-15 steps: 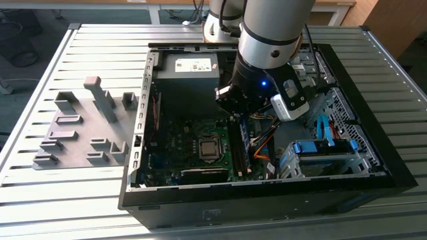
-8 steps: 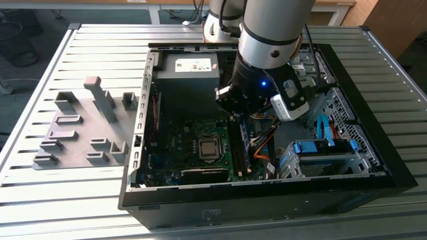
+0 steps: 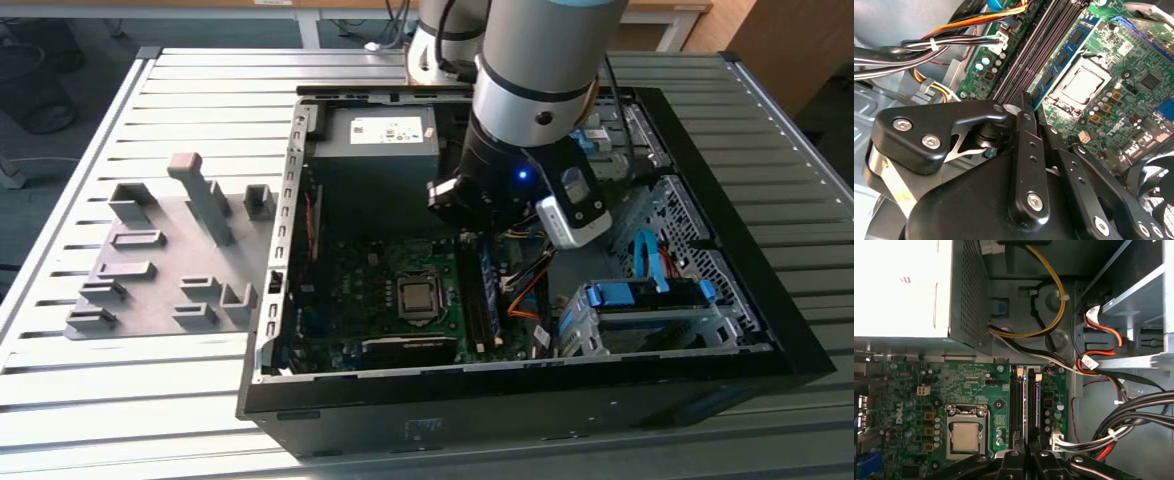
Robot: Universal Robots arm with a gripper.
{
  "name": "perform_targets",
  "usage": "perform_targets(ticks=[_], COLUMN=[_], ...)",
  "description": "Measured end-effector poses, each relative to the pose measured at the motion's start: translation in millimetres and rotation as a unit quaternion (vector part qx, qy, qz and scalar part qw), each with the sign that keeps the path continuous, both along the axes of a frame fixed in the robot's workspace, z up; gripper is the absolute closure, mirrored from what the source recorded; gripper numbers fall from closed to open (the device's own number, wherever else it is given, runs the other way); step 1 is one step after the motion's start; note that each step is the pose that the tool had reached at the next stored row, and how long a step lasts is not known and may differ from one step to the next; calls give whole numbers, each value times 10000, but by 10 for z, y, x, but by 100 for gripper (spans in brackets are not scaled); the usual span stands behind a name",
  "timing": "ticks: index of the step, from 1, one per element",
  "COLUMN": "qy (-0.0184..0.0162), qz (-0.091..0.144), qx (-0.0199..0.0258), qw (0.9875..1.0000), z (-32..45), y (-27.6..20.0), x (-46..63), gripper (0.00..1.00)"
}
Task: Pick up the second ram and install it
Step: 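Insert the second ram into the second slot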
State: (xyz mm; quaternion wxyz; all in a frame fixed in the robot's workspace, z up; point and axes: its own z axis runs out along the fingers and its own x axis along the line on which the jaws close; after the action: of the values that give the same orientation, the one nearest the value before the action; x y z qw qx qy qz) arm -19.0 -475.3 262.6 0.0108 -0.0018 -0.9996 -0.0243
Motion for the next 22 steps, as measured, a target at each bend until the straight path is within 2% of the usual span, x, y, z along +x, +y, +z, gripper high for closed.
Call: perform_targets(ticks=[7,11,16,22], qy=[1,4,6,7], qz=[0,0,-33,-58], qx=[3,3,4,4], qw=[10000,10000,10000,10000], z=[-128,-197,-239,-275], y=[-45,-54,-83,-86], x=[-2,-5,-8,-39], gripper=[86,86,86,86])
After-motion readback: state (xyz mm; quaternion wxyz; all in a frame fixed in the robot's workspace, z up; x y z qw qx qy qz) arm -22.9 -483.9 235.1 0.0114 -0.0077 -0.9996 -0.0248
